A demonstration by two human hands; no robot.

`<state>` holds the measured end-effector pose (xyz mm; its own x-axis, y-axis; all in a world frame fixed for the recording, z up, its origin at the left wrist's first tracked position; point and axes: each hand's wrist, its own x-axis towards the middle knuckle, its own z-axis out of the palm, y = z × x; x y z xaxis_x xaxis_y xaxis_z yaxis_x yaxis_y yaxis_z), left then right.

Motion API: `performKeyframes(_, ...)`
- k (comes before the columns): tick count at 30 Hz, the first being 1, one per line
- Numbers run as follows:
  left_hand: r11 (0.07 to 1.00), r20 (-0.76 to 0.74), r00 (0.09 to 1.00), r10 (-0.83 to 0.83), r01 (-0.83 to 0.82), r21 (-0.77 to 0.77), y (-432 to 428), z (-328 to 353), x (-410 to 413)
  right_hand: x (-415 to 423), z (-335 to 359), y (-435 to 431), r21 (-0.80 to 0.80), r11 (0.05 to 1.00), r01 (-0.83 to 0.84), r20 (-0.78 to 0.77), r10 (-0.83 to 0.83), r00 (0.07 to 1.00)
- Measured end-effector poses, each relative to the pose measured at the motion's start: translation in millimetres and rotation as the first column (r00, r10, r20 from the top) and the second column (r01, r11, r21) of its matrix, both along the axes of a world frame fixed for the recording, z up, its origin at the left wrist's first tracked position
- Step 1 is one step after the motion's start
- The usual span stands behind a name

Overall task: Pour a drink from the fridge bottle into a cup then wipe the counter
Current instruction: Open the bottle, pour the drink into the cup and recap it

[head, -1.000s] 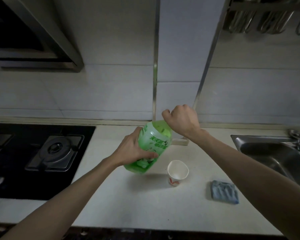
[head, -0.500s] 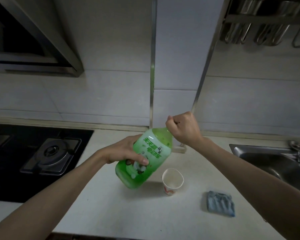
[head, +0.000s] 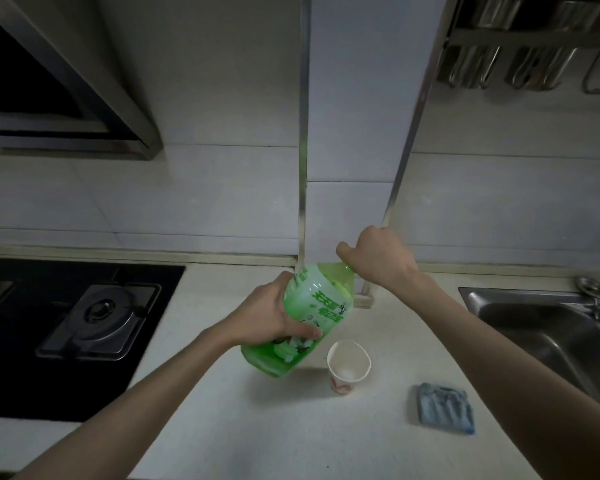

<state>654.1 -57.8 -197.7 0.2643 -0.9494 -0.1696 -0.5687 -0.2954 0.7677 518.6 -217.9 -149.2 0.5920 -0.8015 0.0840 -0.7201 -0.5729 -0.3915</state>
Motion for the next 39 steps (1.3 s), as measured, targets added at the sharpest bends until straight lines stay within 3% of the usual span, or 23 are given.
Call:
performKeyframes(5, 0.997, -0.261, 0.964, -0.059, 0.068, 0.025, 7.6, -4.4, 13.2, -5.3, -11.3, 10.3, -0.039, 0.989, -0.141, 0.384, 0.146, 0.912)
performKeyframes(9, 0.98, -0.421, 0.889, -0.182, 0.2, -0.001, 15.5, -1.0, 24.1, -11.5, -11.6, 19.8, -0.055, 0.951, -0.306, 0.538, 0.286, 0.793)
performKeyframes(16, 0.982, -0.414, 0.893, -0.177, 0.191, -0.007, 20.9, -5.3, 35.5, -16.9, -7.1, 19.9, 0.022, 0.868, -0.497, 0.522, 0.414, 0.746)
performKeyframes(22, 0.982, -0.366, 0.916, -0.164, 0.186, 0.028, 23.2, -11.3, 43.6, -25.4, -3.7, 13.6, 0.197, 0.765, -0.614, 0.456, 0.483, 0.748)
performKeyframes(24, 0.983, -0.361, 0.919, -0.157, 0.18, 0.03, 24.3, -13.0, 44.1, -26.8, -1.9, 14.1, 0.249, 0.76, -0.601, 0.43, 0.469, 0.771)
performKeyframes(28, 0.983, -0.337, 0.928, -0.161, 0.182, 0.033, 23.1, -13.5, 43.6, -22.8, -2.9, 19.7, 0.294, 0.861, -0.416, 0.379, 0.294, 0.877)
performKeyframes(32, 0.981, -0.331, 0.929, -0.164, 0.19, 0.046, 20.7, -14.4, 43.9, -21.3, -7.2, 19.0, 0.268, 0.917, -0.295, 0.375, 0.182, 0.909)
performKeyframes(39, 0.978, -0.274, 0.946, -0.17, 0.196, 0.069, 19.9, -21.1, 41.6, -32.6, 0.8, 13.6, 0.385, 0.824, -0.415, 0.325, 0.3, 0.897)
